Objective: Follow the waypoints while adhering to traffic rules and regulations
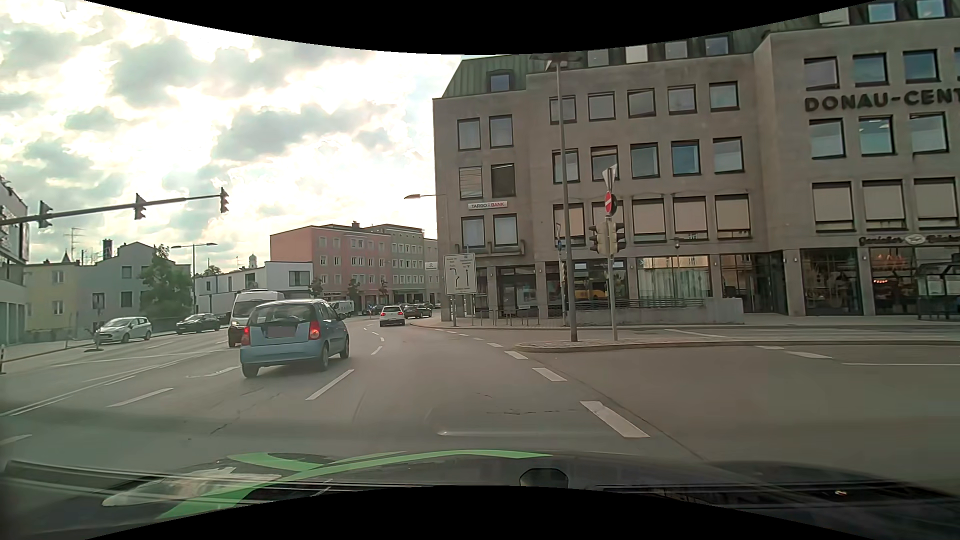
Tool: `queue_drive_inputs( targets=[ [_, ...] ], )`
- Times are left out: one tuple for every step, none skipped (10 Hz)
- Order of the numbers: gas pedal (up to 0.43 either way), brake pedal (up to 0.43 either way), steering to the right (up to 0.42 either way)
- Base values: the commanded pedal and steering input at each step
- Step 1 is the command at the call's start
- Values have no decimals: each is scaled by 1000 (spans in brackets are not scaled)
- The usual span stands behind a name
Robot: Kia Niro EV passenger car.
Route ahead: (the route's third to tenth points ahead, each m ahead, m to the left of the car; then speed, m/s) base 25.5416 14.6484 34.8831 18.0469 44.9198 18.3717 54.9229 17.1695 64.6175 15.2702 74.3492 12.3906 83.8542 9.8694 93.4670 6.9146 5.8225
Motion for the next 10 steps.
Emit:
queue_drive_inputs(
  targets=[
    [87, 0, -95],
    [87, 0, -93],
    [87, 0, -90],
    [98, 0, -86],
    [98, 0, -82],
    [98, 0, -79],
    [98, 0, -75],
    [98, 0, -74],
    [98, 0, -70],
    [98, 0, -67]
  ],
)
